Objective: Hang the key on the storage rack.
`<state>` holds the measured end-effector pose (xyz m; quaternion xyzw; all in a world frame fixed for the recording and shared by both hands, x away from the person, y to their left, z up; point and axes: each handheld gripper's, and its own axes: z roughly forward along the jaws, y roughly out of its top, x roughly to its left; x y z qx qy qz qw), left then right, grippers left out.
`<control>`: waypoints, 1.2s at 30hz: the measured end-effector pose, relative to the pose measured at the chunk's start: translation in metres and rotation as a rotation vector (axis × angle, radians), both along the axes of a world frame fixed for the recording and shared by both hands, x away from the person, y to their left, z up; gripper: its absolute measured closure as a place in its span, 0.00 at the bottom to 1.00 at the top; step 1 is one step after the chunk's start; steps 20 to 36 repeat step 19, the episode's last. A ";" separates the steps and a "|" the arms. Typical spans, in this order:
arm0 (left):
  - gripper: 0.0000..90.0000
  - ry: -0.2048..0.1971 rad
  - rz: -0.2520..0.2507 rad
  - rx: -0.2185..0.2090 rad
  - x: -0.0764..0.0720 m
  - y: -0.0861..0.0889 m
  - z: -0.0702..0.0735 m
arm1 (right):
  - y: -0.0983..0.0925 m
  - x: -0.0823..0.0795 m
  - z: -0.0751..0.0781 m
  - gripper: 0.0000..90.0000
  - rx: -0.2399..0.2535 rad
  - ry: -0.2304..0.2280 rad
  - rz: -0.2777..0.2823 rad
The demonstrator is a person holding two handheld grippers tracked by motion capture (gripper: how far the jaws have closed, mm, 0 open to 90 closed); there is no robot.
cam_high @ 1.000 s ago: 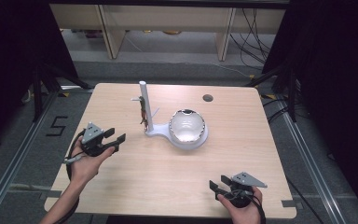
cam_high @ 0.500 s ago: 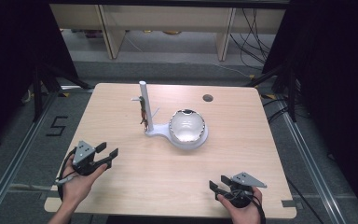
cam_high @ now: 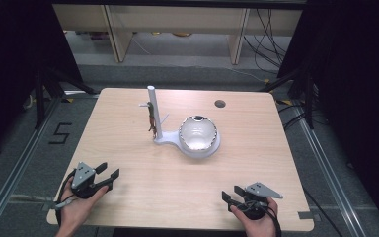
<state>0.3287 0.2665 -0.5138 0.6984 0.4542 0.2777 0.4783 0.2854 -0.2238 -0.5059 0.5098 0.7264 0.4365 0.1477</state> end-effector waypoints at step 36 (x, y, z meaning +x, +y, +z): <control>0.47 -0.057 0.051 -0.033 -0.005 0.008 -0.010 | 0.001 0.000 -0.002 0.49 0.018 0.009 -0.021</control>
